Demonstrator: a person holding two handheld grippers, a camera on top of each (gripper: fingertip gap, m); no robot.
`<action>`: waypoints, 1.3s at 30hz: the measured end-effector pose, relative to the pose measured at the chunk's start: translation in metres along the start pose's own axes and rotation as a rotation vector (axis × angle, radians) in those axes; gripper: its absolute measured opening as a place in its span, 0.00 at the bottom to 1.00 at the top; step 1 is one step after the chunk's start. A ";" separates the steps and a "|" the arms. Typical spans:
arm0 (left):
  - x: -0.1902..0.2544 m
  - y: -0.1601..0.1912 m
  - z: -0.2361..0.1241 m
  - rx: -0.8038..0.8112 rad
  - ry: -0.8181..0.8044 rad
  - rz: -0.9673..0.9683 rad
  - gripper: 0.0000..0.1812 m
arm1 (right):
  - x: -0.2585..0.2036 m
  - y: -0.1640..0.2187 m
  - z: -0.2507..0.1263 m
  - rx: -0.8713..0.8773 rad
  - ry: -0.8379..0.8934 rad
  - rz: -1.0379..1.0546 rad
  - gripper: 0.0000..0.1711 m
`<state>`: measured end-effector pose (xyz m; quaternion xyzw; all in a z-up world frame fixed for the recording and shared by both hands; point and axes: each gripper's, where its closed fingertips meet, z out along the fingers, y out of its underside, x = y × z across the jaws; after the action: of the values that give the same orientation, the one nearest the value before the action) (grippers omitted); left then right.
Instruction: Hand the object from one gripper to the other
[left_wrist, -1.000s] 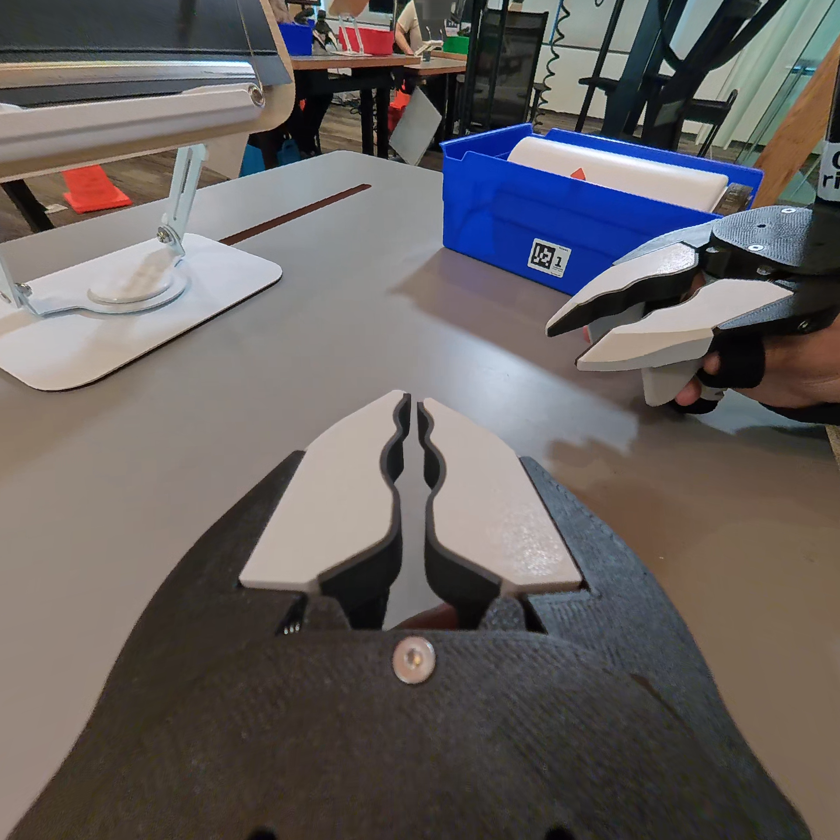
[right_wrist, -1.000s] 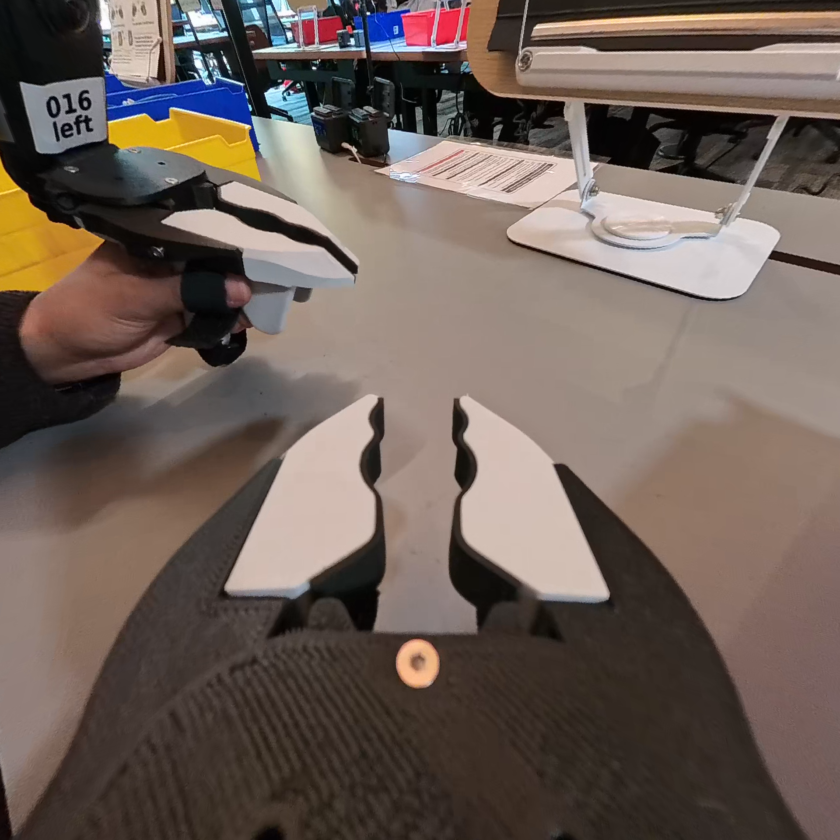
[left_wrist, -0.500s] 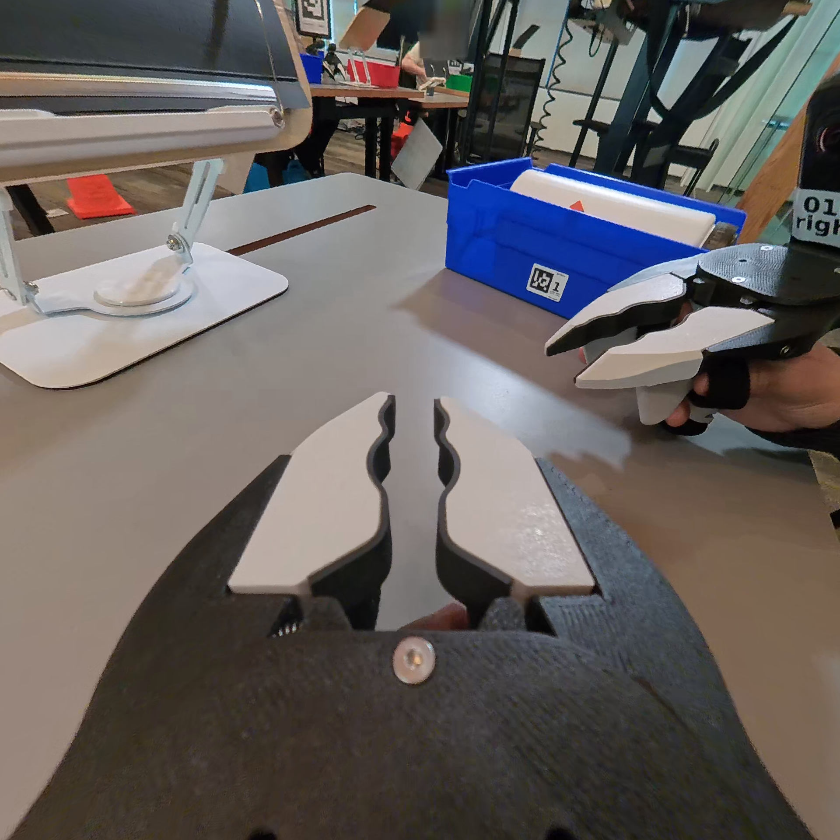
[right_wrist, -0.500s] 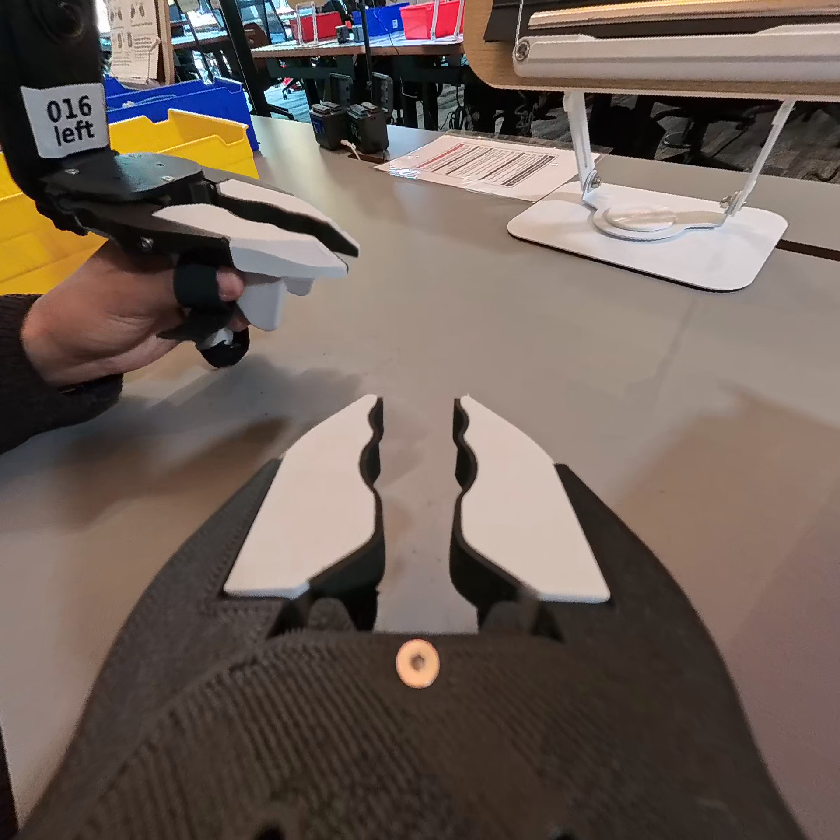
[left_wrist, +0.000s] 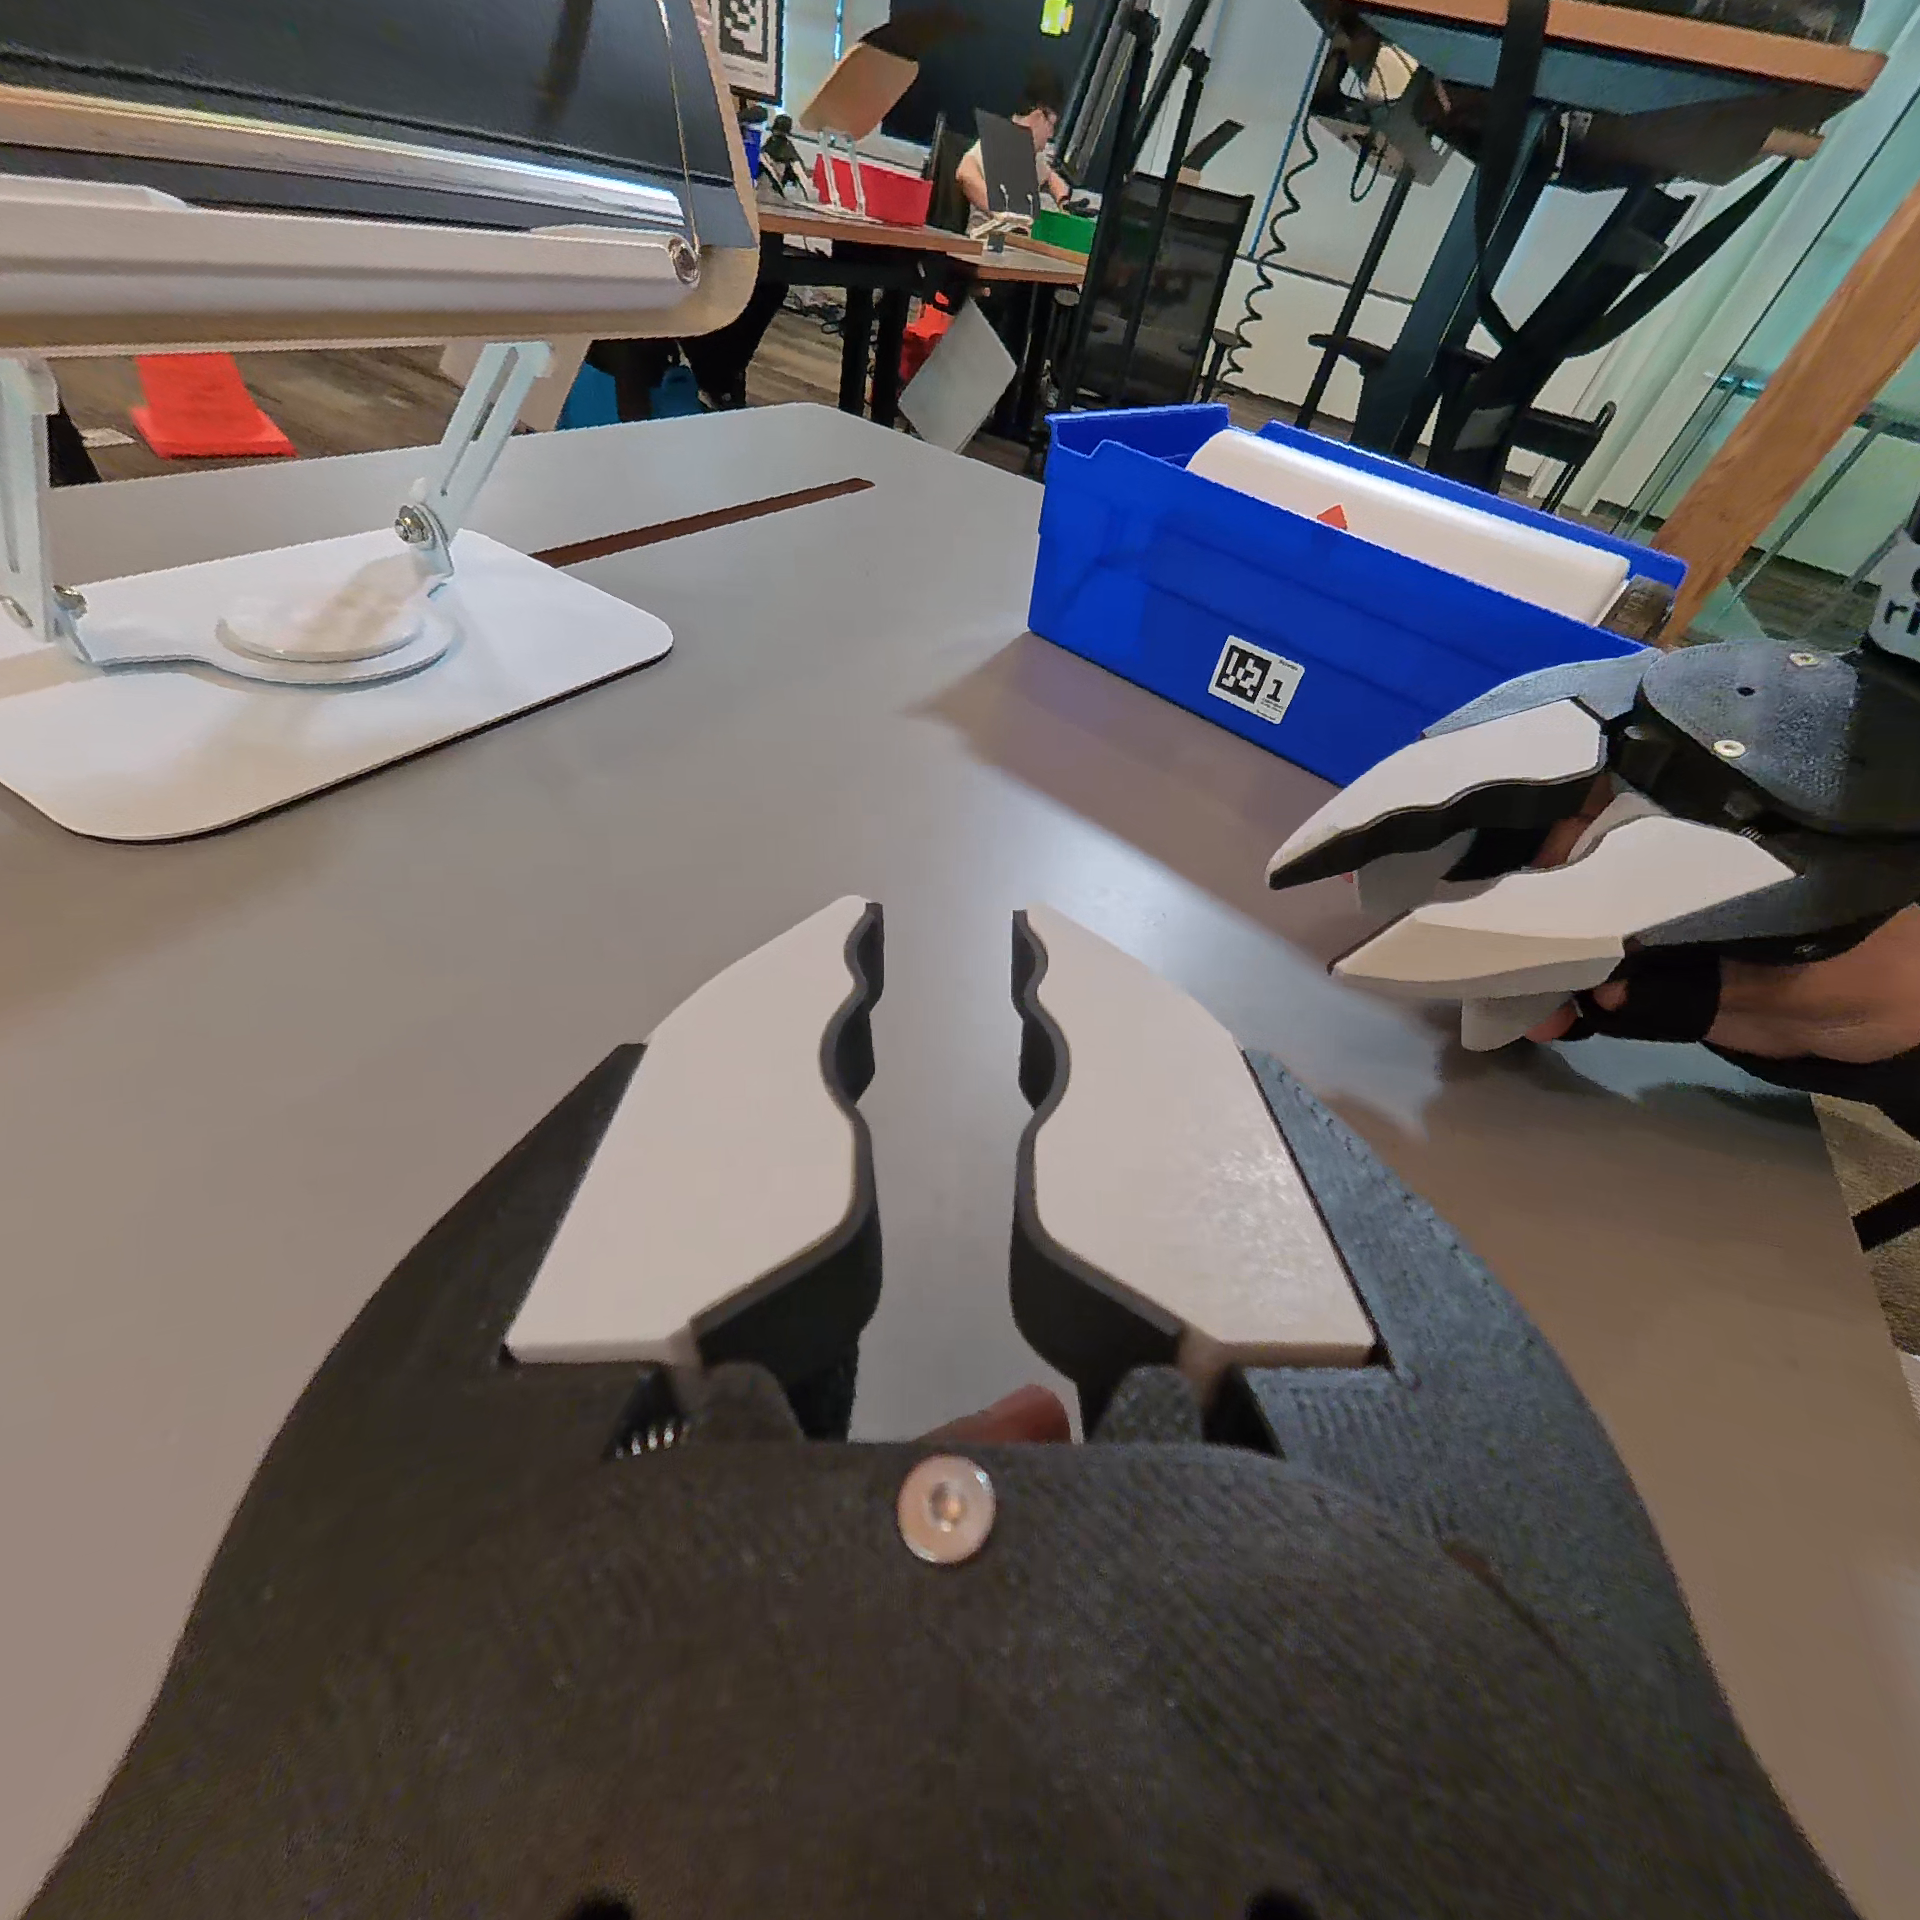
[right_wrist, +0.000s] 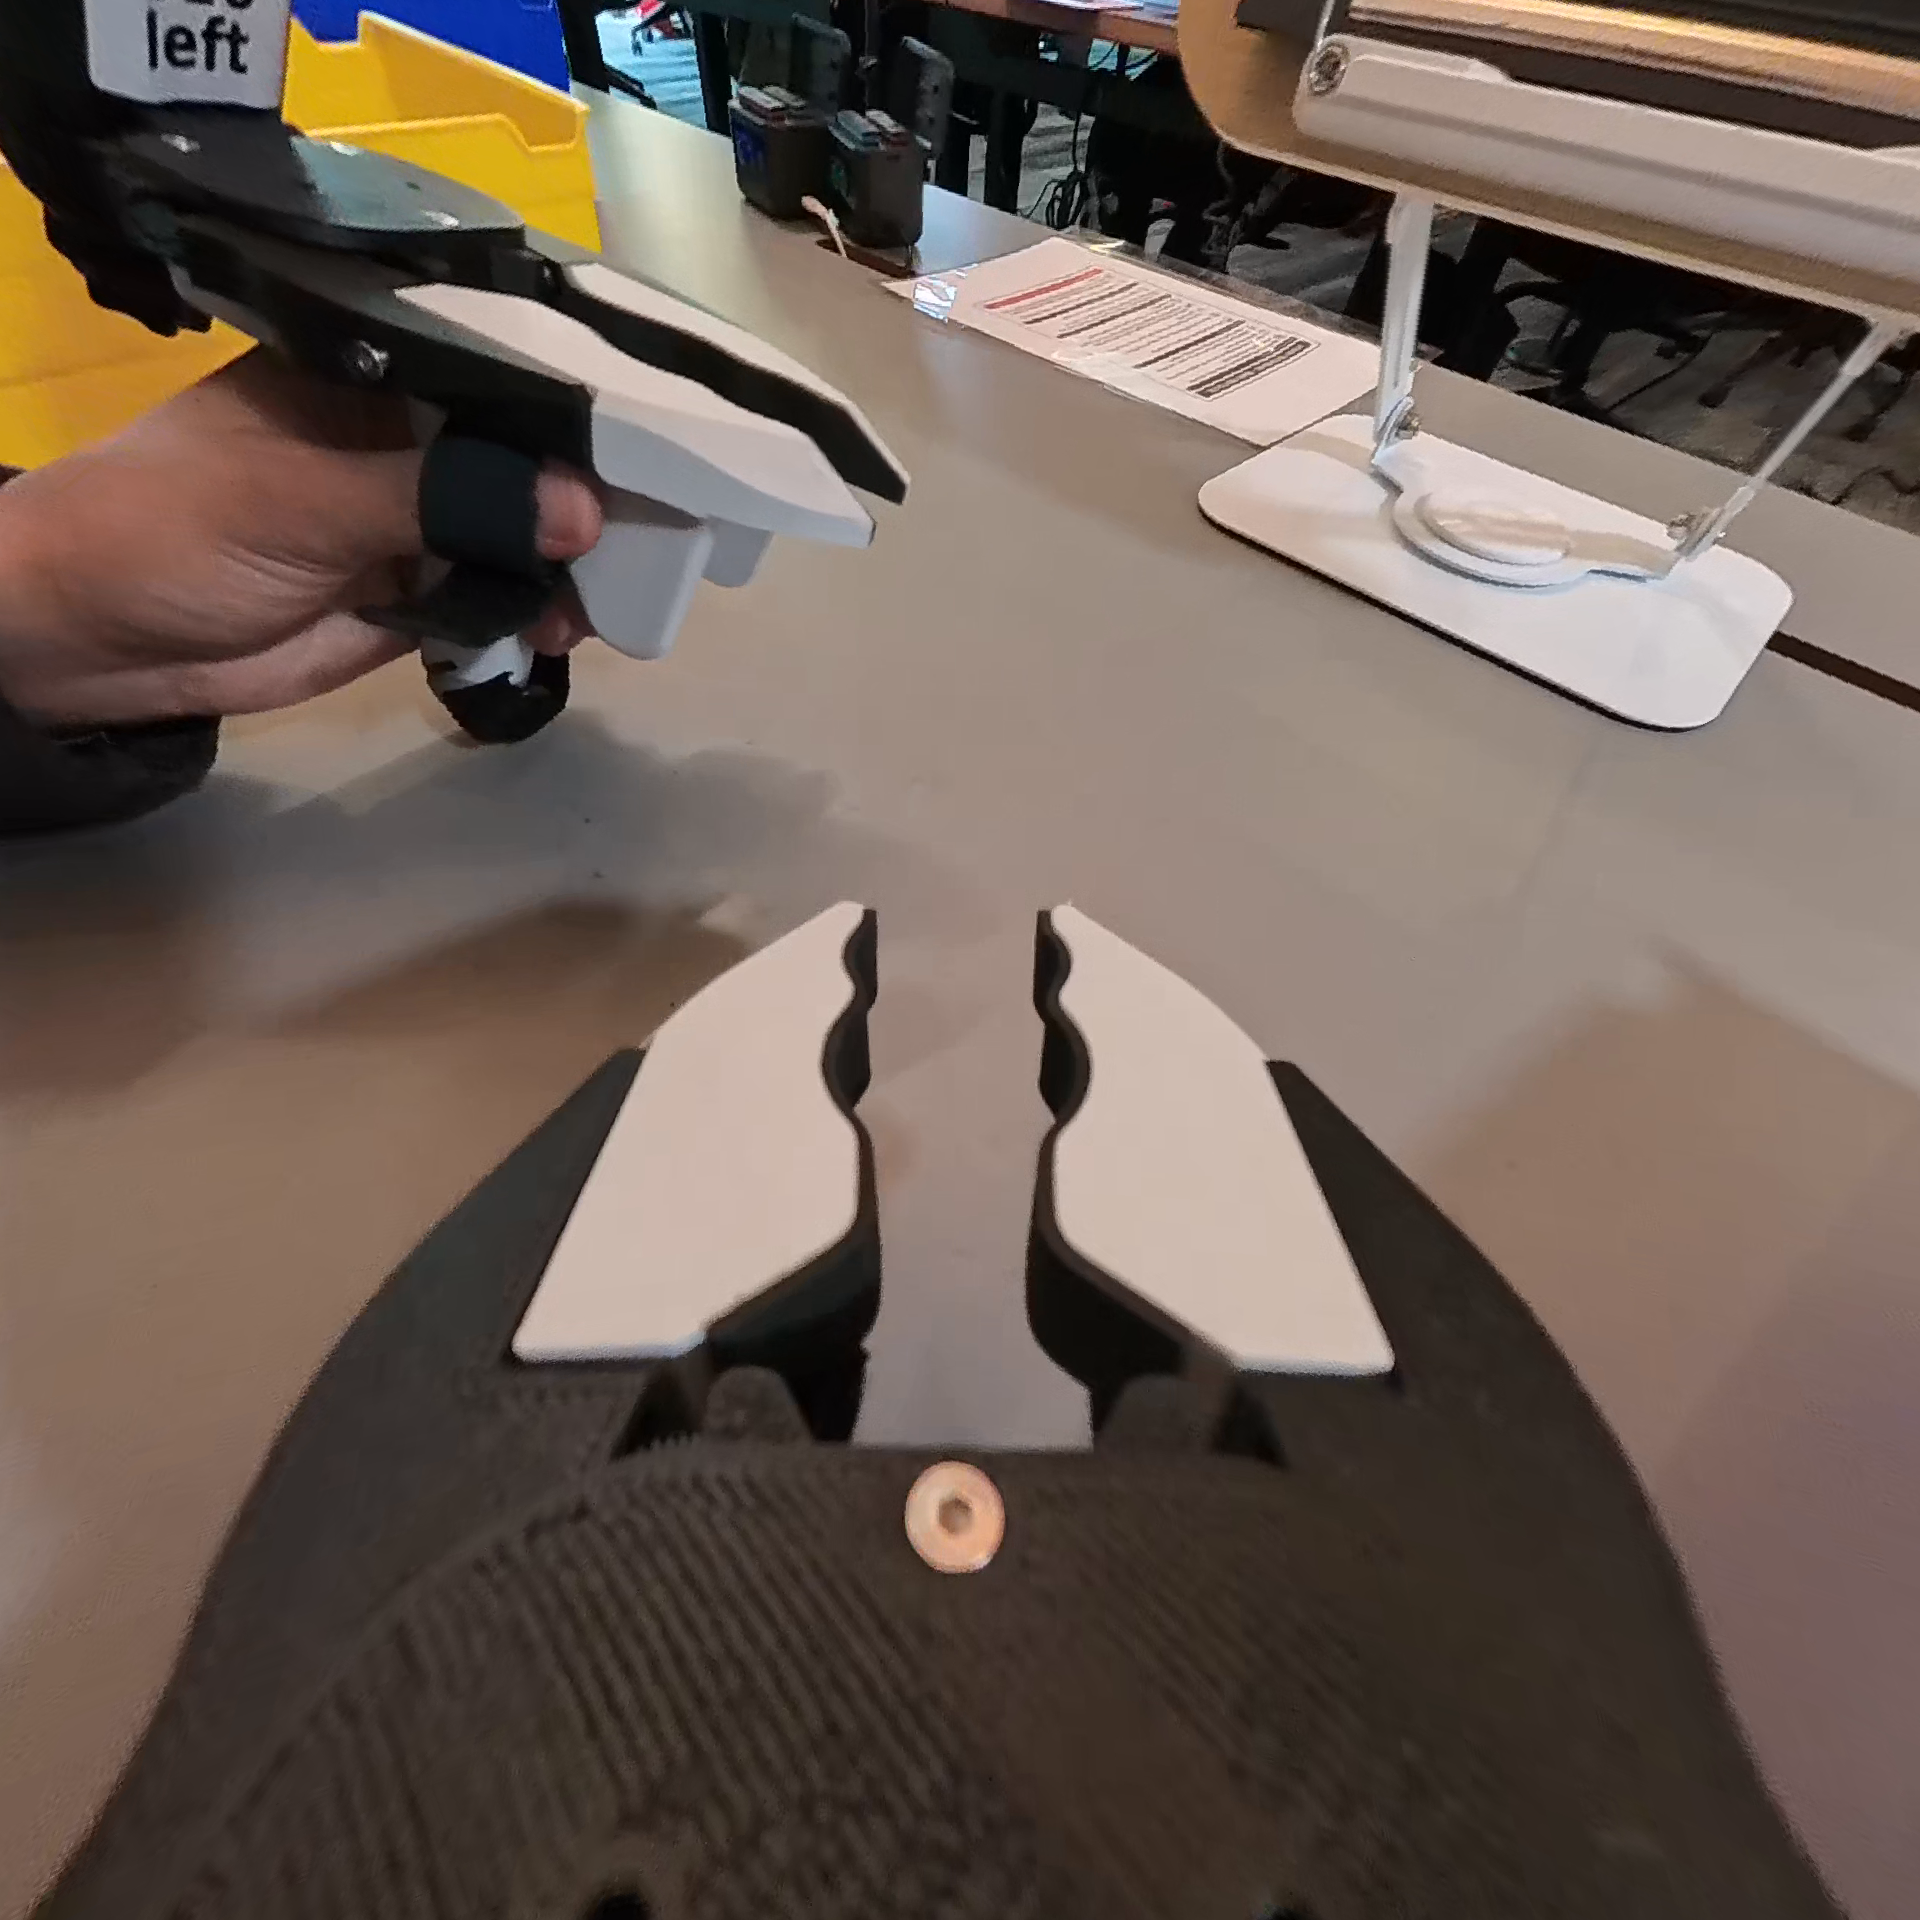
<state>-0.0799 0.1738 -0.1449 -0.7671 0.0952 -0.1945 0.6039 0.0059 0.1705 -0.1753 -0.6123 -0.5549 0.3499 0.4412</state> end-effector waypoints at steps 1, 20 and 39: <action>0.000 0.000 0.000 -0.001 0.001 -0.001 0.13 | -0.001 0.001 0.001 -0.006 0.001 -0.010 0.17; 0.000 0.003 0.002 -0.008 0.009 -0.024 0.16 | -0.009 0.006 0.005 -0.047 0.007 -0.087 0.17; -0.022 -0.007 -0.004 0.060 -0.145 -0.041 0.44 | -0.015 0.009 0.008 -0.073 0.006 -0.130 0.17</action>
<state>-0.1026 0.1803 -0.1411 -0.7625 0.0296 -0.1537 0.6277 0.0003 0.1570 -0.1876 -0.5917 -0.6045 0.2984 0.4420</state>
